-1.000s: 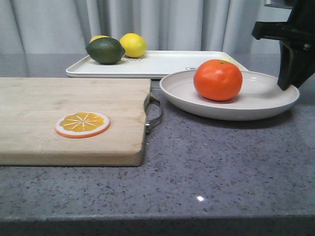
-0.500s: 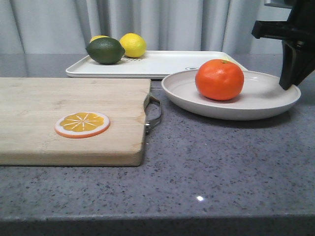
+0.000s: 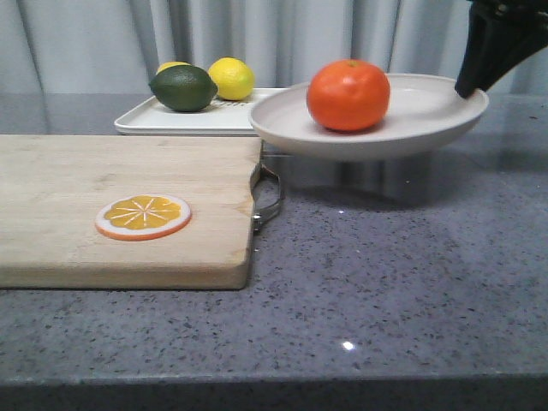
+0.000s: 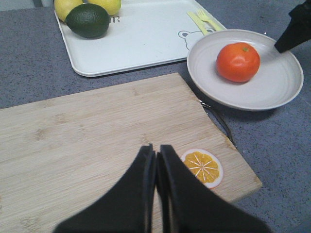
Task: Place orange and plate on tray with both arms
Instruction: 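Lift the plate with the right gripper and carry it over the tray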
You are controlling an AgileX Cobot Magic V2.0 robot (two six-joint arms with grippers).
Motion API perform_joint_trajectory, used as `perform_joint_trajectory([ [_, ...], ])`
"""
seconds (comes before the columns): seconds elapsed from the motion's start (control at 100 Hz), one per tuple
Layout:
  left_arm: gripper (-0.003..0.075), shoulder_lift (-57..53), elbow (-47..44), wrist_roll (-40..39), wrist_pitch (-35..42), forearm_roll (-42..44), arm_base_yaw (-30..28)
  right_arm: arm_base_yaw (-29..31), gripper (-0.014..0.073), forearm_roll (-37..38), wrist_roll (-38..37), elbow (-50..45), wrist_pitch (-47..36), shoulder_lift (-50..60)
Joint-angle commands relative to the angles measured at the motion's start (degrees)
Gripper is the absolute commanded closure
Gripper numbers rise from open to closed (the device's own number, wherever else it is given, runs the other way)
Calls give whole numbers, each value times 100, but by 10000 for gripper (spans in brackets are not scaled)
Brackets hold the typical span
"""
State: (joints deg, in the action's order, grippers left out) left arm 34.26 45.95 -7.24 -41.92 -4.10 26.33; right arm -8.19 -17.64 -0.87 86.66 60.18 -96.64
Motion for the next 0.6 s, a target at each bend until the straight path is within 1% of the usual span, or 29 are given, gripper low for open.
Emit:
perform_joint_trajectory([
  [0.0, 741, 4, 149, -47, 403, -10, -6, 39, 660, -438, 145, 358, -92, 240],
  [0.18, 741, 4, 149, -47, 414, -10, -6, 39, 660, -630, 150, 776, -139, 143],
  [0.28, 741, 4, 149, -47, 426, -10, -6, 34, 660, -721, 150, 1151, -62, -112],
  [0.4, 741, 4, 149, -47, 435, -10, -6, 29, 660, -848, 150, 1830, 212, -609],
  [0.59, 741, 4, 149, -47, 435, -10, -6, 29, 660, -862, 35, 3268, 619, -1564],
])
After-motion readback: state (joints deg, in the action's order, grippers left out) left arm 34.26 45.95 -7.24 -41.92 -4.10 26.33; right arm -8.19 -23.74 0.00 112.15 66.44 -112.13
